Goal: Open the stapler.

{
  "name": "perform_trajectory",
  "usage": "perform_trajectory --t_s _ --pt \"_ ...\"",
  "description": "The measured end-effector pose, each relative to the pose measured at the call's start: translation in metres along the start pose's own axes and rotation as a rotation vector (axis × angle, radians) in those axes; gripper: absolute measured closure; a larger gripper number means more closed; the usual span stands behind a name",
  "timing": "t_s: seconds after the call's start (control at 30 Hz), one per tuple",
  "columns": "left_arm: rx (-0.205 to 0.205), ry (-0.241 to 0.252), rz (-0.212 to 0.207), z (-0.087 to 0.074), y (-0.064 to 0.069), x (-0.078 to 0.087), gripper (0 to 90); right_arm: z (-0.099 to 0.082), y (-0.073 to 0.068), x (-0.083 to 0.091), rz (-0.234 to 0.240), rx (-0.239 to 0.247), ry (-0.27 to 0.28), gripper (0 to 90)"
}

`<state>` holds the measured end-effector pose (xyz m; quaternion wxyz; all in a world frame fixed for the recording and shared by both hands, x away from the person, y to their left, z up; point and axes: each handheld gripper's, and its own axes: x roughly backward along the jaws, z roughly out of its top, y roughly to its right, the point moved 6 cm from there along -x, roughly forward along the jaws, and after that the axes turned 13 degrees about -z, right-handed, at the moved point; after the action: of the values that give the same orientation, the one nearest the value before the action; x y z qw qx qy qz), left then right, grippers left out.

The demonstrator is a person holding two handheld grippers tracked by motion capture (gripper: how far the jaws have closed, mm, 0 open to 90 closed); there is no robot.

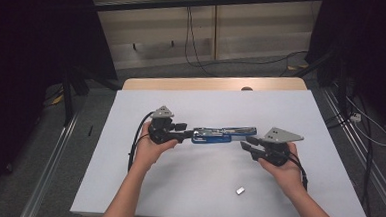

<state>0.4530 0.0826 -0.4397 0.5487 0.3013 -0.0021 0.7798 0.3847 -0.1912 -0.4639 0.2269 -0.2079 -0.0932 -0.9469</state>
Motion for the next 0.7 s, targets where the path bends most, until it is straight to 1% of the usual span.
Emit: perform_trajectory --t_s 0.07,0.1,0.17,0.2,0.27,0.37,0.47,0.5,0.57,0.63,0.67,0.7 --pt "0.005 0.01 0.02 -0.003 0.001 0.005 45.7 -0.003 0.001 0.005 0.001 0.002 -0.002 61.0" --pt "0.001 0.013 0.035 -0.005 0.001 0.007 42.5 -0.004 0.001 0.008 0.01 -0.006 -0.003 59.0" --pt "-0.012 0.014 0.05 -0.008 0.002 0.012 40.3 -0.006 0.001 0.013 0.012 -0.005 -0.003 55.1" --pt "-0.008 0.024 0.052 -0.009 0.003 0.014 37.8 -0.007 0.001 0.016 0.018 -0.001 -0.006 53.6" --pt "-0.002 0.025 0.062 -0.012 0.004 0.019 33.1 -0.009 0.001 0.021 0.032 0.002 -0.008 48.7" --pt "0.011 0.033 0.082 -0.016 0.004 0.025 26.8 -0.013 0.001 0.027 0.04 0.008 -0.014 41.9" --pt "0.017 0.045 0.099 -0.02 0.003 0.03 23.9 -0.017 0.002 0.032 0.042 0.002 -0.024 37.7" --pt "0.019 0.046 0.109 -0.022 0.003 0.032 22.0 -0.018 0.003 0.033 0.036 0.0 -0.023 36.3" --pt "0.023 0.043 0.105 -0.024 0.004 0.034 18.8 -0.019 0.003 0.036 0.036 -0.002 -0.024 33.2" --pt "0.016 0.051 0.108 -0.026 0.006 0.037 17.2 -0.021 0.002 0.039 0.044 0.001 -0.024 30.4" --pt "0.008 0.045 0.108 -0.027 0.007 0.038 16.2 -0.022 0.001 0.04 0.048 0.003 -0.027 29.0" --pt "0.011 0.053 0.104 -0.028 0.009 0.039 15.6 -0.023 0.0 0.04 0.051 0.005 -0.026 28.1"
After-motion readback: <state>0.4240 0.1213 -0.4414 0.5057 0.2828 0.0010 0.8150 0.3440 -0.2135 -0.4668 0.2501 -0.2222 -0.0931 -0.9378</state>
